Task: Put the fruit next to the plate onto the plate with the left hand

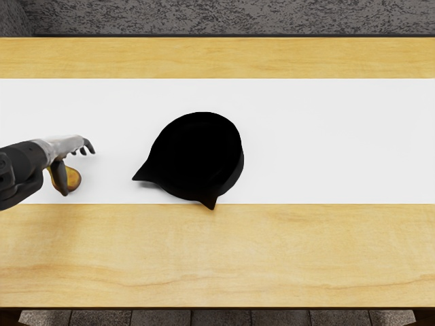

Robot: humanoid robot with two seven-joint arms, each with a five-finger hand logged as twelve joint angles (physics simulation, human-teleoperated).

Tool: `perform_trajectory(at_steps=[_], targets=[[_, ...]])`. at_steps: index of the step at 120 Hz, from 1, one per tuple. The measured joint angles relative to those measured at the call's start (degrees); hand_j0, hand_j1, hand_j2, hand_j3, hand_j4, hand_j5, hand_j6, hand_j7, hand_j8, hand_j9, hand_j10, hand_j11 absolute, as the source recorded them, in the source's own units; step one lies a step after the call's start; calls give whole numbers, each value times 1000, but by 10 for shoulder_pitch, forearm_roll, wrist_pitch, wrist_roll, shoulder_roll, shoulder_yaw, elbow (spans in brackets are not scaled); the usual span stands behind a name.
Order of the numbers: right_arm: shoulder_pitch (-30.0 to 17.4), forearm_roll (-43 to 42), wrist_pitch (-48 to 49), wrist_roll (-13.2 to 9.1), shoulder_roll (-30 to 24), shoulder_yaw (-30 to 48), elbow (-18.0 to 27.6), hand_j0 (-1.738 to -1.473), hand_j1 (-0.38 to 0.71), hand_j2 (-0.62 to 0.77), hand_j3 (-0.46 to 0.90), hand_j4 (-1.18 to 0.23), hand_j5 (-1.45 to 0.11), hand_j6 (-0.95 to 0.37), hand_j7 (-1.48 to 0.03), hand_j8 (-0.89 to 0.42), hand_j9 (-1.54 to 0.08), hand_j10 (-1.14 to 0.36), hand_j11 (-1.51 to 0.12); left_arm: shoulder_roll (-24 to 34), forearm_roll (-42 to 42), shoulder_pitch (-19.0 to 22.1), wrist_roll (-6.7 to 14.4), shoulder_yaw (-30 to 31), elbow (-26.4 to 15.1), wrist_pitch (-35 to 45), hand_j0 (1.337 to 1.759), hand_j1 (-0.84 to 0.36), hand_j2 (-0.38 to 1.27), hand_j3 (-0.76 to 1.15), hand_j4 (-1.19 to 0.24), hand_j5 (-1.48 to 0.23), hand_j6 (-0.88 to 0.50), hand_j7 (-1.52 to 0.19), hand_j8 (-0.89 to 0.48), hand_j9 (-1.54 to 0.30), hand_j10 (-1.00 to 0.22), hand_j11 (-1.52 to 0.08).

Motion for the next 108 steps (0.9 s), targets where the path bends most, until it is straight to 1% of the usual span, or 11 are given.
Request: perform_trajectory(at_steps=[22, 34, 43, 60, 83, 98, 108], targets=[[0, 0, 0, 0, 0, 0, 0, -1658, -349, 0, 0, -1, 0, -1, 0, -1, 0, 0, 0, -1, 0, 1, 0, 4, 0, -2, 1657, -33, 54, 0, -360, -474, -362, -473, -362, -473, -361, -472], [0, 0, 0, 0, 0, 0, 0, -1658, -349, 0, 0, -1, 0, -1, 0, -1, 0, -1, 0, 1, 1, 0, 0, 5, 0, -2, 1657, -57, 120, 0, -396, -516, -397, -516, -397, -516, -395, -516], [0, 0, 0, 0, 0, 0, 0, -1658, -349, 0, 0, -1, 0, -1, 0, -1, 0, 0, 0, 7, 0, 0, 0, 6, 0, -2, 1657, -99, 150, 0, -418, -541, -419, -541, -419, -542, -417, -542], [0, 0, 0, 0, 0, 0, 0, -1658, -349, 0, 0, -1, 0, -1, 0, -1, 0, 0, 0, 16, -1, 1, 0, 6, 0, -2, 1657, -140, 120, 0, -453, -594, -454, -594, -454, -594, -453, -593], [0, 0, 0, 0, 0, 0, 0, -1658, -349, 0, 0, -1, 0, -1, 0, -1, 0, 0, 0, 17, -2, 1, 0, 6, 0, -5, 1657, -214, 127, 0, -505, -664, -505, -664, -505, -663, -505, -663], [0, 0, 0, 0, 0, 0, 0, -1658, -349, 0, 0, -1, 0, -1, 0, -1, 0, 0, 0, 17, -5, 1, 0, 6, 0, -7, 1655, -231, 169, 0, -554, -714, -480, -722, -512, -726, -548, -725], [0, 0, -1, 0, 0, 0, 0, -1658, -349, 0, 0, -1, 0, -1, 0, -1, 0, 0, 0, 17, -9, 0, 0, 6, 0, -8, 1655, -240, 247, 0, -595, -753, -472, -764, -497, -773, -583, -772]])
